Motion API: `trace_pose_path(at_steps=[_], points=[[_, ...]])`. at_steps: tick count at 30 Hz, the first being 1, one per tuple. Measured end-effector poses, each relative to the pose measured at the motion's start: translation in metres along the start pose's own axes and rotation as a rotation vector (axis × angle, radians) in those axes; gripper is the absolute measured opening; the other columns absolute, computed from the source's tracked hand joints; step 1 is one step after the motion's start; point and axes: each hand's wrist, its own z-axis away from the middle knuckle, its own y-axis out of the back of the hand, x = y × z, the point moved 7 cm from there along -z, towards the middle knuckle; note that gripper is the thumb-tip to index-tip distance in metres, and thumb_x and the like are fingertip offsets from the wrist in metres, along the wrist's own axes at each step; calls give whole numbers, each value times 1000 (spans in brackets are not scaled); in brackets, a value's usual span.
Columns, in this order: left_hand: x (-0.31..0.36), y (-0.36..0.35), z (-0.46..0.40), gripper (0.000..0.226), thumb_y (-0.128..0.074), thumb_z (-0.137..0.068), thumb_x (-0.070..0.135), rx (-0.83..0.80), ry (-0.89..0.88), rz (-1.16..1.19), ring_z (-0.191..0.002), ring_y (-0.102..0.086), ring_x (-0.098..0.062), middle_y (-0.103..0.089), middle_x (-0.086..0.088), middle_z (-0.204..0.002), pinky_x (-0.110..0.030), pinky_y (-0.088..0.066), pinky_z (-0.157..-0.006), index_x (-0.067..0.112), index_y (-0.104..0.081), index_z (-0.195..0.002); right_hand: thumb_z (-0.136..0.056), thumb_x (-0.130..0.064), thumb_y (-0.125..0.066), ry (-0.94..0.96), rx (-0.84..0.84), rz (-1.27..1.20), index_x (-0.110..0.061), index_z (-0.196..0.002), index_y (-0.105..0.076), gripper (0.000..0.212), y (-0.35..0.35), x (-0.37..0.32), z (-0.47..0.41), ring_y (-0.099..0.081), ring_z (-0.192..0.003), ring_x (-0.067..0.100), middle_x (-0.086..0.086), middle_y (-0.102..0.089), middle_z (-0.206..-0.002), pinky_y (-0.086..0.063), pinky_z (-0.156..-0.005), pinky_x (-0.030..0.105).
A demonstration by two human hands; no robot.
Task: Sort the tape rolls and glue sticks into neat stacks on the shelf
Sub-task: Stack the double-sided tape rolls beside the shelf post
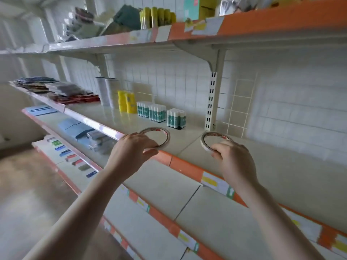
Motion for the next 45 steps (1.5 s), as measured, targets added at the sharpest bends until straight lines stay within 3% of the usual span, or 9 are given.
trace_pose_path(at_steps=[5, 9, 16, 19, 21, 24, 33, 45], points=[[-76, 1, 1, 14, -82, -67, 16, 36, 61, -46, -63, -63, -27, -68, -2, -67, -32, -49, -58, 18, -74, -79, -75, -9, -72, 90, 13, -25, -10, -66, -66, 11, -50, -45, -56, -59, -63, 32, 7, -60, -64, -39, -57, 30], [-139, -1, -5, 9, -75, -69, 23, 44, 90, -71, -62, -63, -27, -67, -1, -65, -33, -51, -56, 18, -74, -77, -80, -21, -61, 140, 27, -80, -8, -70, -69, 18, -103, -75, -104, -60, -63, 32, 9, -64, -66, -41, -55, 32], [-271, -5, -52, 15, -84, -64, 15, 36, 115, -147, -61, -63, -22, -66, 3, -63, -26, -42, -56, 19, -73, -72, -75, -12, -74, 151, 29, -134, -5, -64, -64, 16, -204, -124, -212, -57, -58, 33, 10, -59, -61, -36, -53, 32], [-328, -8, -72, 14, -83, -65, 13, 44, 124, -135, -63, -64, -23, -67, 2, -65, -32, -49, -58, 17, -73, -75, -77, -17, -71, 174, 67, -173, -6, -61, -62, 22, -239, -148, -259, -55, -54, 32, 10, -58, -58, -33, -51, 30], [-361, -10, -79, 16, -83, -64, 13, 54, 138, -126, -64, -64, -24, -68, 1, -66, -35, -52, -59, 17, -74, -77, -81, -23, -66, 186, 51, -180, -6, -69, -68, 21, -262, -162, -284, -59, -59, 33, 11, -63, -65, -41, -52, 33], [-407, -13, -87, 15, -82, -67, 14, 67, 158, -108, -67, -64, -24, -68, 1, -69, -36, -53, -61, 18, -74, -79, -82, -19, -67, 172, -20, -194, -9, -81, -72, 11, -295, -181, -314, -61, -73, 34, 10, -67, -78, -47, -61, 38], [-568, -27, -112, 16, -81, -69, 18, 87, 125, -47, -68, -65, -25, -69, 1, -73, -36, -53, -61, 18, -75, -84, -84, -22, -66, 137, -6, -137, -8, -76, -69, 17, -389, -253, -393, -58, -72, 34, 9, -62, -72, -42, -61, 37], [-751, -32, -166, 19, -82, -68, 22, 54, -21, 87, -72, -65, -26, -72, 0, -80, -39, -54, -63, 21, -76, -87, -84, -18, -63, -96, 49, 15, -9, -81, -70, 11, -470, -328, -487, -57, -77, 32, 9, -63, -77, -43, -64, 39]])
